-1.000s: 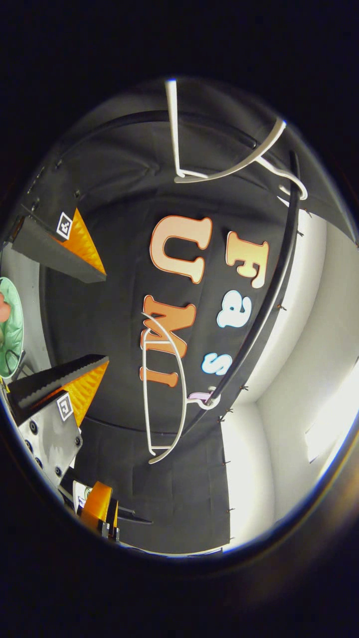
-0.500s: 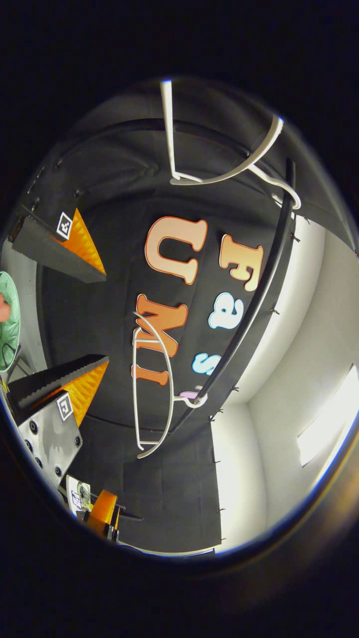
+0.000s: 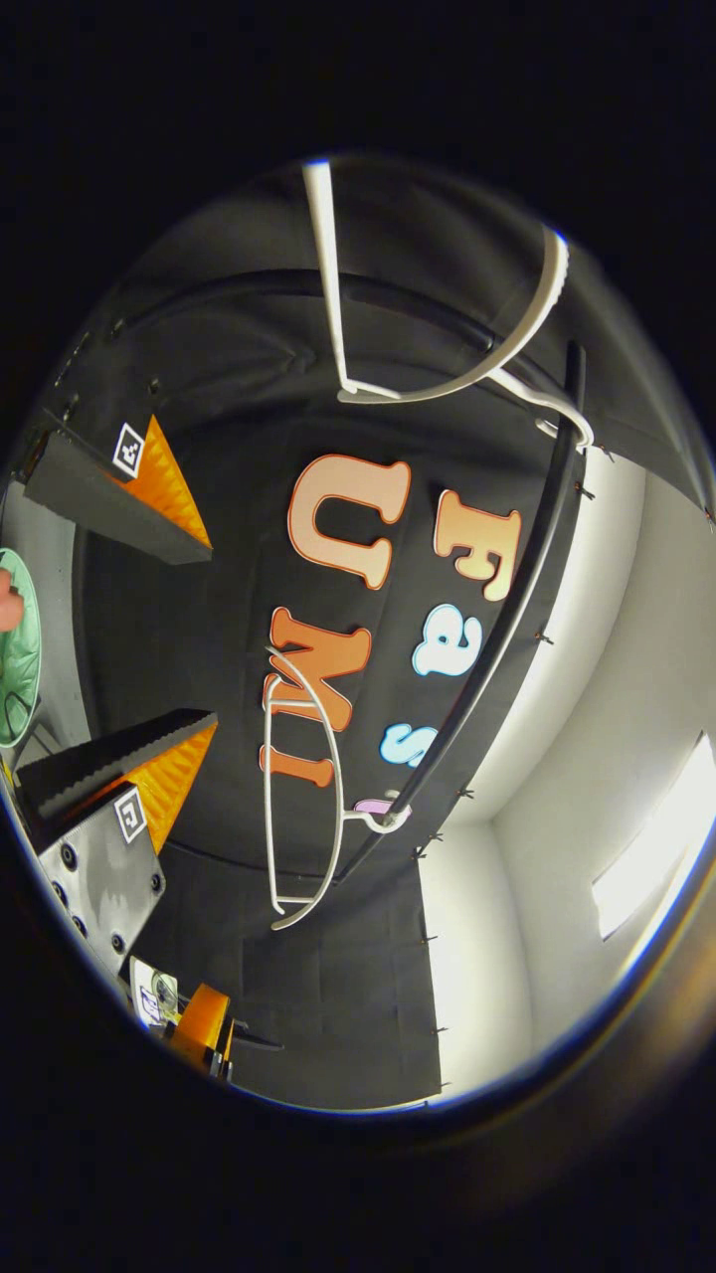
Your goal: Grasp the clothes on the hanger with both hands and then place them into the laundry hamper below.
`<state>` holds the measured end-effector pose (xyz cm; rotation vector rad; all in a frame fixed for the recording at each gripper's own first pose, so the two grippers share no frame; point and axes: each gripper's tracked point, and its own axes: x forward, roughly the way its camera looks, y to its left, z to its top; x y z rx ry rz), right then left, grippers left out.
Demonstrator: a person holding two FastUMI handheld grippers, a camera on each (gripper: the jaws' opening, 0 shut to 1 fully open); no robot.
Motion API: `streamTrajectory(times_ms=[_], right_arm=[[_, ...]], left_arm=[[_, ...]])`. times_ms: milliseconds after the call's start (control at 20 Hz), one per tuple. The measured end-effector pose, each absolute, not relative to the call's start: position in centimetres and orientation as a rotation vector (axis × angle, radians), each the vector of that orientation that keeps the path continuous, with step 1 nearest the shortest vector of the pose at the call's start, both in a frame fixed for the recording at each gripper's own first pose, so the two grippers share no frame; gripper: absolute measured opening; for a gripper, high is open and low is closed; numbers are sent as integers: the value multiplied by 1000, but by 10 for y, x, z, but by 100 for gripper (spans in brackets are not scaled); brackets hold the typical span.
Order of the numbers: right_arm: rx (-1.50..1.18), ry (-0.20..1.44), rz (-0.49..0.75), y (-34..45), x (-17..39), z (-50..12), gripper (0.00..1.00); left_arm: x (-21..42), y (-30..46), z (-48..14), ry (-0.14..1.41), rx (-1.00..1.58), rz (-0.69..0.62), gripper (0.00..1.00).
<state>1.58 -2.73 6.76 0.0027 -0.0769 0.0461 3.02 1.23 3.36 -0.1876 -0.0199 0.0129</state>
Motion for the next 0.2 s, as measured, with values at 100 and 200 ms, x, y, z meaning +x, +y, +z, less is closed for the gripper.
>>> streamTrajectory(times_ms=[100,200], right_arm=[[3,-72,50,-25,16,65,94],[1,-66,51,-24,17,62,94]], left_arm=[[29,12,33,-16,-190,14,100],[29,14,33,-11,-186,21,100]])
